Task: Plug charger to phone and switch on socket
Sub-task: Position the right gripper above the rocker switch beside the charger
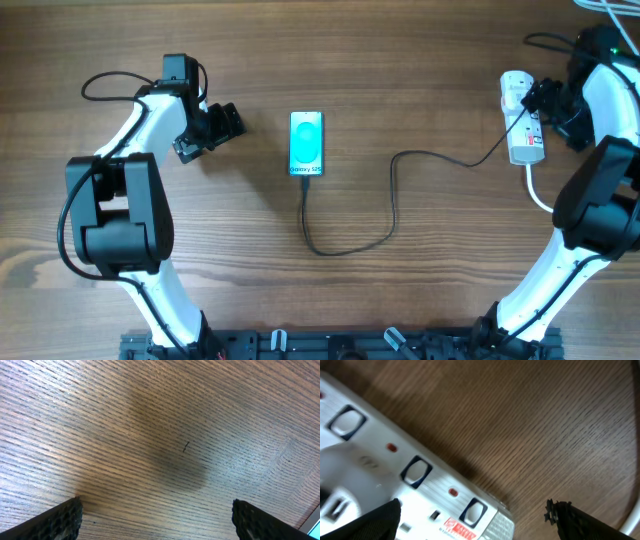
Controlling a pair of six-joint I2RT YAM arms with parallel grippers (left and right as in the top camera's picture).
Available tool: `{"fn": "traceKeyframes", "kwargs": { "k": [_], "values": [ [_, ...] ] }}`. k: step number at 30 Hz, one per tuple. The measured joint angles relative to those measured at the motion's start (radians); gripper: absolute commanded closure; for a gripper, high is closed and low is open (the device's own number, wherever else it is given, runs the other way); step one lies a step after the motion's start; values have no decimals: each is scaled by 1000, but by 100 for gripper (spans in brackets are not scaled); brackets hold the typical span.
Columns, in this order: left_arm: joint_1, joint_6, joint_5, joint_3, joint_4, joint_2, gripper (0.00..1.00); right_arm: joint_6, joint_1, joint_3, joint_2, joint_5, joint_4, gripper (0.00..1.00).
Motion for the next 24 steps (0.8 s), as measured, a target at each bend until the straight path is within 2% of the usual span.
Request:
{"fn": "traceKeyframes", "kwargs": {
  "k": [24],
  "values": [
    [0, 0, 0, 0, 0, 0, 0, 116, -9, -120, -19, 0, 125, 0]
  ]
}}
